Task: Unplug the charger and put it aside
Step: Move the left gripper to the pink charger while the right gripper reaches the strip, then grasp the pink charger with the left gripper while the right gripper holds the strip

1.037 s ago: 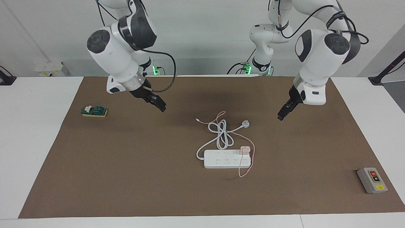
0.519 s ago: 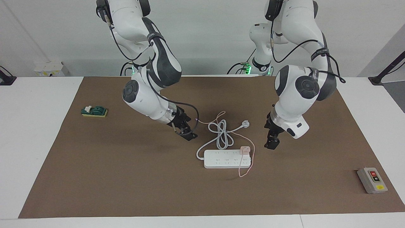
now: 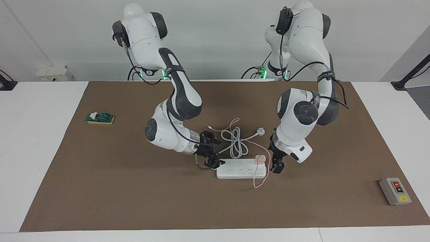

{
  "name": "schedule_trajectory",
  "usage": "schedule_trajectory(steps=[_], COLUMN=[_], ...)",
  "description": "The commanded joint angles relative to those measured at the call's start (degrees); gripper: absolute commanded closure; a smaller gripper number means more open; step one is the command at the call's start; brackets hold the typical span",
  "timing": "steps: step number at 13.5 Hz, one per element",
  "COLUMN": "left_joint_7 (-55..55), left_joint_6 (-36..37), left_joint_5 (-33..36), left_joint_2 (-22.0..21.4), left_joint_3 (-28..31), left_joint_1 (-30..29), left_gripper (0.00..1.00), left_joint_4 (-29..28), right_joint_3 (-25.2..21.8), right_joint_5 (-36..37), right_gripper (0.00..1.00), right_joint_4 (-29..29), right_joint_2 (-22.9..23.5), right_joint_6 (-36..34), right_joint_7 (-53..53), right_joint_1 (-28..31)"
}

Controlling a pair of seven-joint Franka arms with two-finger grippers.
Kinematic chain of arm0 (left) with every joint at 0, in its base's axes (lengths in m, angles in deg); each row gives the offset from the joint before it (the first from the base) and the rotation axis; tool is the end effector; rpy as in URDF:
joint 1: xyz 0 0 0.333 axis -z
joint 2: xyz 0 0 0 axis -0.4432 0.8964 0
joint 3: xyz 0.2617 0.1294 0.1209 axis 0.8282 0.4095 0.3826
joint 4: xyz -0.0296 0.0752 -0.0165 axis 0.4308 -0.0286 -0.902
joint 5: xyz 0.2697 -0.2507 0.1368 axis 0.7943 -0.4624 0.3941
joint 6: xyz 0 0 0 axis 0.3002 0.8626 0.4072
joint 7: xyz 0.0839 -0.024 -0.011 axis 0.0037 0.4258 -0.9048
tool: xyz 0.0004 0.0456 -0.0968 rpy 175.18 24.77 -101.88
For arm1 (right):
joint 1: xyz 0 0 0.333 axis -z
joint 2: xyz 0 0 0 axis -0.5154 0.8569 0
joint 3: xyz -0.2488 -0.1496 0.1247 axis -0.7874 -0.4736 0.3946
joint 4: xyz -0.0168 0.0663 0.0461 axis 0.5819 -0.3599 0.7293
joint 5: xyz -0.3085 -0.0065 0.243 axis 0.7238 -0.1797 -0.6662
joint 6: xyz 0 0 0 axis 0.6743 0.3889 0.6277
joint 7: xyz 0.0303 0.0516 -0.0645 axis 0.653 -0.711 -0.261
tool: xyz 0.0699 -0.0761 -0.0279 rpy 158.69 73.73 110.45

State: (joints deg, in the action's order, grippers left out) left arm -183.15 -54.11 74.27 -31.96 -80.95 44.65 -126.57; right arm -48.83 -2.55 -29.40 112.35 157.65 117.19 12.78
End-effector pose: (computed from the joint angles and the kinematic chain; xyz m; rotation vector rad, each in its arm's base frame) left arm 0.6794 -0.2618 0.3798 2.4051 1.9781 -0.0538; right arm 0.6986 0.3082 0.3104 -1.8684 1.7099 0.7918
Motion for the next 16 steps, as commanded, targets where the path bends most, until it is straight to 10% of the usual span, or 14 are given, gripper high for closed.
schedule_trajectory(steps=[1, 4, 11, 15, 16], left_joint_7=[-2.11, -3.87, -3.96, -4.13, -4.22], left_joint_6=[-2.76, -11.53, -11.47, -11.9, -11.99], left_joint_5=[2.7, 2.79, 2.79, 2.79, 2.79], left_joint_2=[-0.74, -4.07, -4.7, -4.87, -4.87], left_joint_3=[1.08, 1.17, 1.09, 1.08, 1.0], left_joint_1=[1.78, 2.4, 2.4, 3.28, 3.28], left_gripper=[0.0, 0.0, 0.09, 0.52, 0.82], left_joint_4=[-3.2, -12.77, -14.12, -14.47, -14.55], right_joint_3=[-0.01, 0.43, 0.26, 0.08, 0.17], right_joint_5=[-1.13, -1.22, -0.6, -0.6, -0.52], right_gripper=[0.0, 0.0, 0.0, 0.0, 0.0], right_joint_4=[7.37, 10.28, 10.54, 12.04, 11.17], right_joint_2=[6.78, 9.69, 11.44, 12.41, 12.41], right_joint_6=[0.0, 0.01, 2.28, 3.77, 6.31], right_joint_7=[0.83, -1.38, -7.08, -9.02, -9.11], right_joint_1=[-0.65, -0.65, -1.0, -1.26, -2.66])
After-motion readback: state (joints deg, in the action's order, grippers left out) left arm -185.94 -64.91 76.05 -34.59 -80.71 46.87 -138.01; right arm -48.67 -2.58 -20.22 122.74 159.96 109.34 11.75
